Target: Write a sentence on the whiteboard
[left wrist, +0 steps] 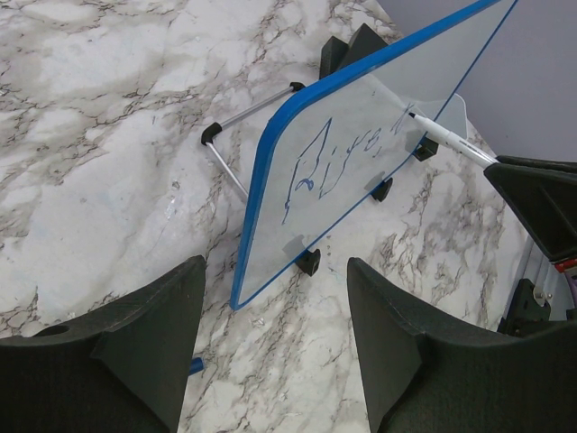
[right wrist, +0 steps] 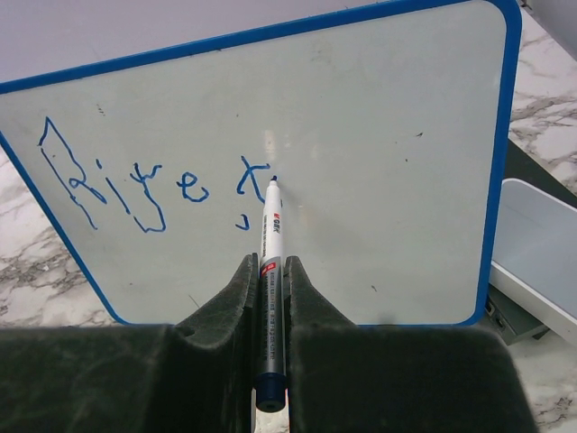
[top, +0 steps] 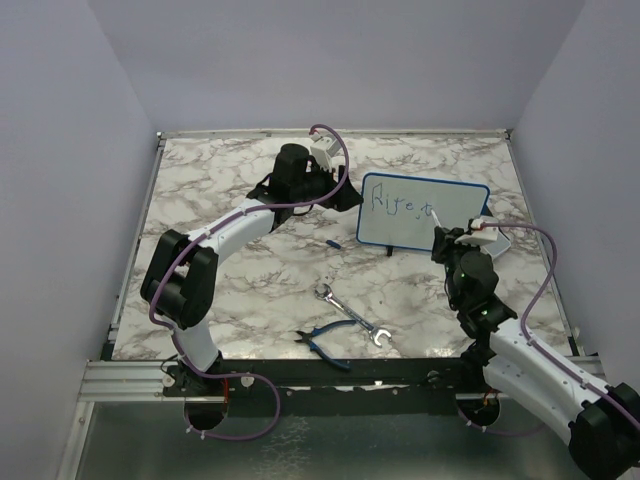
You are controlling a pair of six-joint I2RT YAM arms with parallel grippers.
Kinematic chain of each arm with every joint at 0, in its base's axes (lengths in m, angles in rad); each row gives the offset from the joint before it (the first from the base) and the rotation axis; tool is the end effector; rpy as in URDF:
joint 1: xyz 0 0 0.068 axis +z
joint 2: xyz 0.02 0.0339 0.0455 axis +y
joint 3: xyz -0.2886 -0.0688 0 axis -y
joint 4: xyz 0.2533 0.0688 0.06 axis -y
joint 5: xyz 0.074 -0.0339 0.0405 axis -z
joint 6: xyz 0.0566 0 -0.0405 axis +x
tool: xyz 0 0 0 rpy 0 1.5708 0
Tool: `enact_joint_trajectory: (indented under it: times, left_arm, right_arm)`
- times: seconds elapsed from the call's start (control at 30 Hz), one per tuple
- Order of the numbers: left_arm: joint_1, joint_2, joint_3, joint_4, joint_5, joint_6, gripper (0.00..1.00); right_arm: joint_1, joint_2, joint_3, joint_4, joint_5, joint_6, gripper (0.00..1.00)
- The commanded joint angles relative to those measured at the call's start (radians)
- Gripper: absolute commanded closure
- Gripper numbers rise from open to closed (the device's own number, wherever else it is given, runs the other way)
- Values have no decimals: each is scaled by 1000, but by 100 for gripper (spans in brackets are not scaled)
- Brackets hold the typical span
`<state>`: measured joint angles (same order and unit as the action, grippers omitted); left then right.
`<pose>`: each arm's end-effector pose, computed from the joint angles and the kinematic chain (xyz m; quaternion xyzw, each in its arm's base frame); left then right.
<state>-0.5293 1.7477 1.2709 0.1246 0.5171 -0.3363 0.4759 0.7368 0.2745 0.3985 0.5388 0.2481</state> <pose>0.3648 -0.2458 0.2922 0.2220 0.7750 -0.4224 0.4143 0.1751 0.0576 0.2403 0.1010 0.7191 0.0520 0.6855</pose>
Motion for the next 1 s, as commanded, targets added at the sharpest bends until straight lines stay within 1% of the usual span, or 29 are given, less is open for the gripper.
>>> enact_joint_trajectory:
  times: [0.0,0.4,0.73,0.97]
  left_arm:
    - [0,-19,2,-6,28,0,35]
    - [-1,-22,2,-6,29,-1,35]
    - [0,-27,2,-5,29,2,35]
    - [0,-30,4,-6,30,2,35]
  right_arm:
    - [-5,6,3,39,28,-19,99]
    - [-5,-43,-9,-23,79,11,99]
    - [-6,-20,-18,-50,65,37,99]
    - [-5,-10,-18,-61,85,48,99]
